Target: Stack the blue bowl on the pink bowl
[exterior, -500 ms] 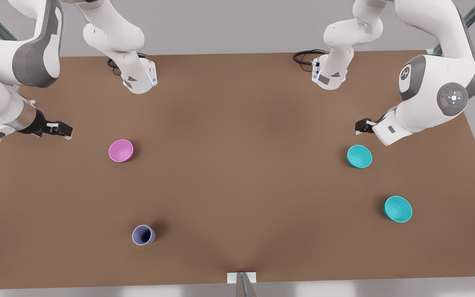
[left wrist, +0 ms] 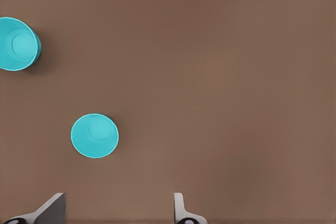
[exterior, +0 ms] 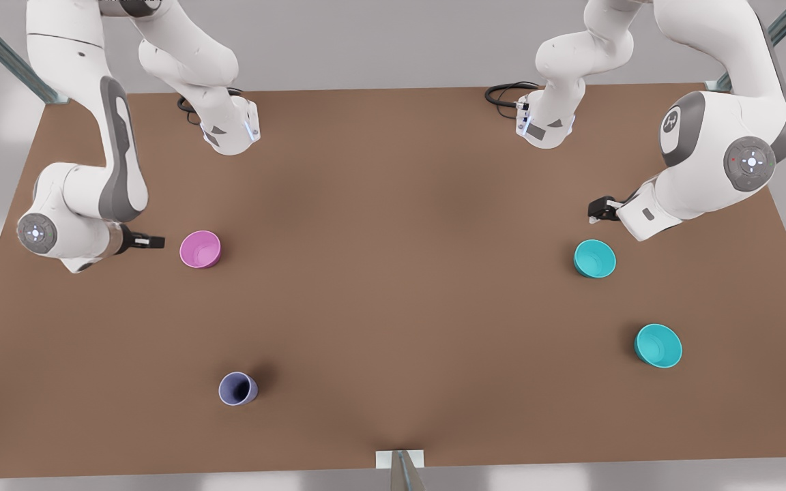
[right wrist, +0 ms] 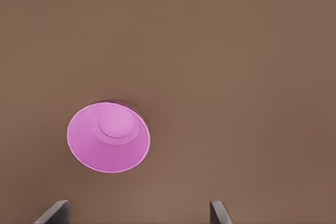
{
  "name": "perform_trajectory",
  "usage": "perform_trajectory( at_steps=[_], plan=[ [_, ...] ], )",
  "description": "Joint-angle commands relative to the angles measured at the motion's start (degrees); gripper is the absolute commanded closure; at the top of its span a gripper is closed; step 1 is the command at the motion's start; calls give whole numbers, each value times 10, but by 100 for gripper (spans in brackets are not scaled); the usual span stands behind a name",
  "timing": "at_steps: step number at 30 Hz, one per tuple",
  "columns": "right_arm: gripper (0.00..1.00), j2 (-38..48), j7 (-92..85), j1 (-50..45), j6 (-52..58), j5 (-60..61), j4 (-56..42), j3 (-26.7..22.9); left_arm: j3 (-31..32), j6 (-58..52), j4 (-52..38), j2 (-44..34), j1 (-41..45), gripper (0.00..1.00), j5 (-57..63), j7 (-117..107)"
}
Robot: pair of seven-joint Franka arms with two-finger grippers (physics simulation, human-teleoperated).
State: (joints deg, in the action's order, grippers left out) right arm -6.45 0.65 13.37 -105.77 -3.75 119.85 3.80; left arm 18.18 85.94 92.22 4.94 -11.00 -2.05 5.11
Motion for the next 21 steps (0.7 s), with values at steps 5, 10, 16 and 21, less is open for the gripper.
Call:
perform_trajectory(
  at_steps=[5,10,16,21],
  plan=[
    [0,-51,-21,1,-183,43,35,1,0,0,0,0,0,0,0,4],
    [0,-59,-21,10,-224,43,72,1,0,0,0,2,0,0,0,4],
    [0,-46,-40,29,-309,43,159,1,0,0,1,2,-1,0,1,4],
    [0,-77,-41,28,-311,79,171,5,0,-1,1,2,-1,0,1,4]
  ],
)
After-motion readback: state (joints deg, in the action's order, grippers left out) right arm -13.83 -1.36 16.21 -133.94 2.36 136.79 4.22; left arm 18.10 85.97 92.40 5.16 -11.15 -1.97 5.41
